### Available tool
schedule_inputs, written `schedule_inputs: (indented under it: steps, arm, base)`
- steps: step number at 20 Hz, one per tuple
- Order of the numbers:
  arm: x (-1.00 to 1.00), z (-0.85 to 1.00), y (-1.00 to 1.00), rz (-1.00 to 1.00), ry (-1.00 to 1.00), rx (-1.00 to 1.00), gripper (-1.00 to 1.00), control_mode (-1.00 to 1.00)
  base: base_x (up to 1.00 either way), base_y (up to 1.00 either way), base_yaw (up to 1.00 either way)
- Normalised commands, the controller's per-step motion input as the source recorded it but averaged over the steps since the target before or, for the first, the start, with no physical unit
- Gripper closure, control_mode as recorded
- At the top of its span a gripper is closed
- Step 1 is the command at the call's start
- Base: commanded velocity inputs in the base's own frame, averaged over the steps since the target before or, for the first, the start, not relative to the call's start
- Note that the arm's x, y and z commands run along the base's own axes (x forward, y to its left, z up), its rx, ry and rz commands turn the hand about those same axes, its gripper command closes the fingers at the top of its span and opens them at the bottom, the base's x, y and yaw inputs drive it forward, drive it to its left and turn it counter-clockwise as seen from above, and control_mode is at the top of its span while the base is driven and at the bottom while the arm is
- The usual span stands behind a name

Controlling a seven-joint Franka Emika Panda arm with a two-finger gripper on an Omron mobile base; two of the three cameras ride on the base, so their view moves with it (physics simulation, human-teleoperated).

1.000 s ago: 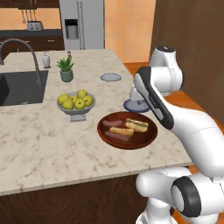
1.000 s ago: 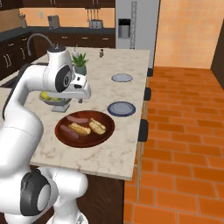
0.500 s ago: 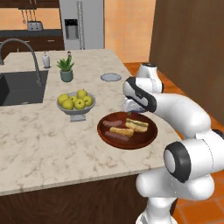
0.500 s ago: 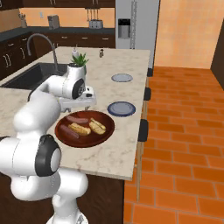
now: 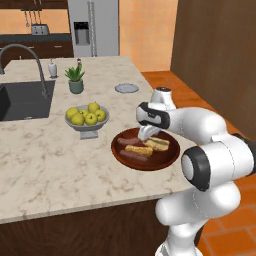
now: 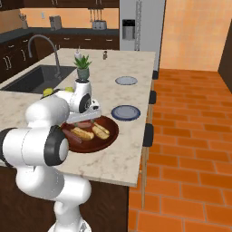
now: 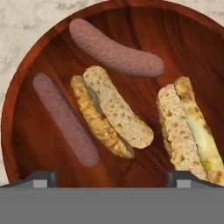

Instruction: Place one bun and one sausage from the bowl on each plate.

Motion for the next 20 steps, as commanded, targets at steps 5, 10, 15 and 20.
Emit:
schedule_inputs:
  steps: [5, 10, 15, 20]
  arm:
    - [0.09, -0.39, 0.01, 0.09, 0.05, -0.02, -1.0, -1.0]
    - [0.18, -0.43, 0.1, 0.04, 0.03, -0.05, -1.0, -1.0]
    - [0.3, -0.44, 0.0, 0.02, 0.0, -0.04, -1.0, -1.0]
    - [0.01, -0.34, 0.0, 0.02, 0.0, 0.0, -1.0, -1.0]
  base:
    - [0.0, 0.0, 0.0]
    - [0.0, 0.0, 0.0]
    - [0.0, 0.0, 0.0]
    - [0.0, 0.0, 0.0]
